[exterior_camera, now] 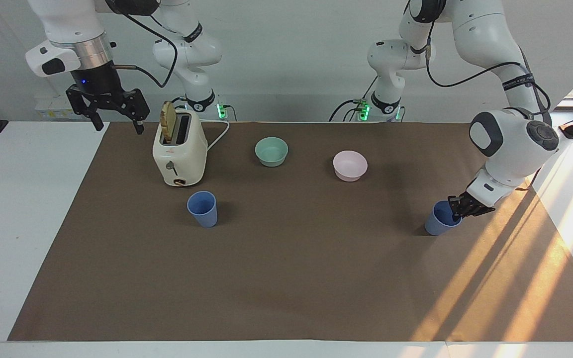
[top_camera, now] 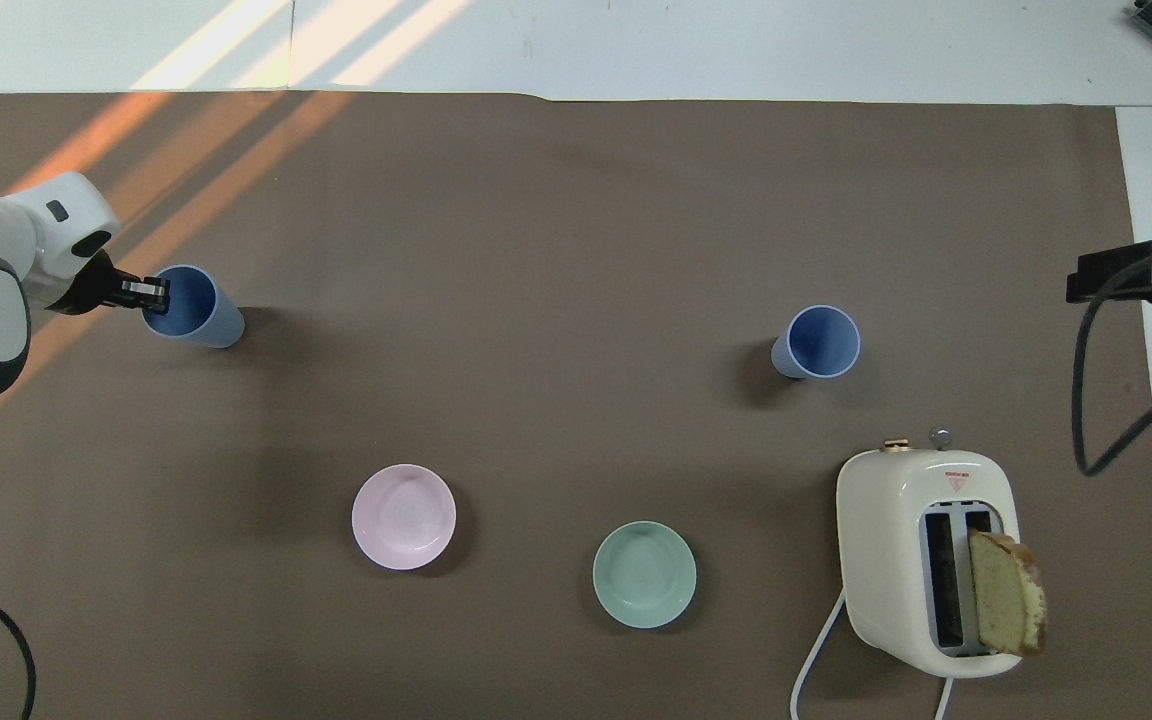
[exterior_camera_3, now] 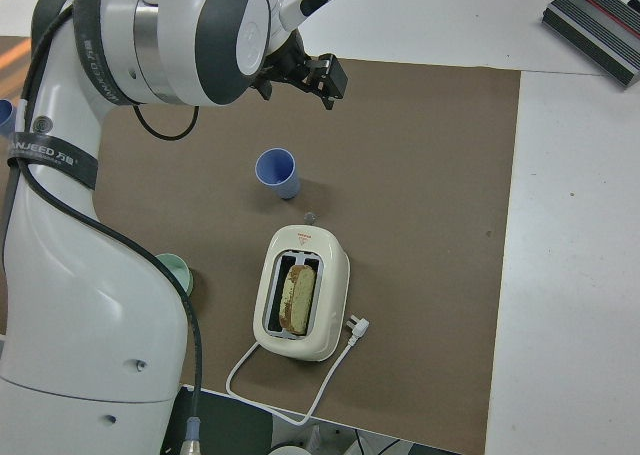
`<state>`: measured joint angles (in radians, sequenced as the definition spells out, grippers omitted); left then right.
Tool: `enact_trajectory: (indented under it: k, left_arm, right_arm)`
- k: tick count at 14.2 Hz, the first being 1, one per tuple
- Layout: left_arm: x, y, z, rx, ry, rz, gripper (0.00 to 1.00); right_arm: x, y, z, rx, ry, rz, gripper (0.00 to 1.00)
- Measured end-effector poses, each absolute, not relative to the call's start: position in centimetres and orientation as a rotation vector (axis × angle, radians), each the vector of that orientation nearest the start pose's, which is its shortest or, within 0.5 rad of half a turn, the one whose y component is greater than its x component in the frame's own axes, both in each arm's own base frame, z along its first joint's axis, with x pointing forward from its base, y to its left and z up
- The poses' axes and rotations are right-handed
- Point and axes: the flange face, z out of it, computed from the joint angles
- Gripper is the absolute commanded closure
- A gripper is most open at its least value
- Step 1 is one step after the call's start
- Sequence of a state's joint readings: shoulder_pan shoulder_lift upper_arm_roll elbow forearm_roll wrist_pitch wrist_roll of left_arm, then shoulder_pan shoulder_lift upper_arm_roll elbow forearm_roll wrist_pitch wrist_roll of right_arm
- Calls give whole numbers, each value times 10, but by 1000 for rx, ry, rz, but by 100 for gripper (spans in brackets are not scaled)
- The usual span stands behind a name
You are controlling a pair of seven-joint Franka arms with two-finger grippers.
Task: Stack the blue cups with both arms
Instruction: 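Carry the blue cup with the left gripper toward the table center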
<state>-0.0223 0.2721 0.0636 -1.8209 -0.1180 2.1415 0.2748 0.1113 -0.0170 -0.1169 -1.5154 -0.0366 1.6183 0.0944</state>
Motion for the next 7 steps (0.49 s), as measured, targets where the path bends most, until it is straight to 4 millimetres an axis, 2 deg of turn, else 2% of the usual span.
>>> enact_trajectory:
  k: [2, 3, 5, 7]
  left_arm:
    - [629, -5, 411, -3208, 287, -130, 100]
    - [627, -30, 417, -3214, 280, -132, 100]
    - [617, -106, 422, -3230, 254, -127, 100]
    - [599, -184, 422, -3241, 251, -112, 100]
  right_arm:
    - [554, -7, 665, -3161, 158, -193, 0]
    - [554, -6, 665, -3161, 154, -193, 0]
    - [554, -3, 665, -3161, 147, -193, 0]
    - [554, -3, 665, -3156, 147, -192, 0]
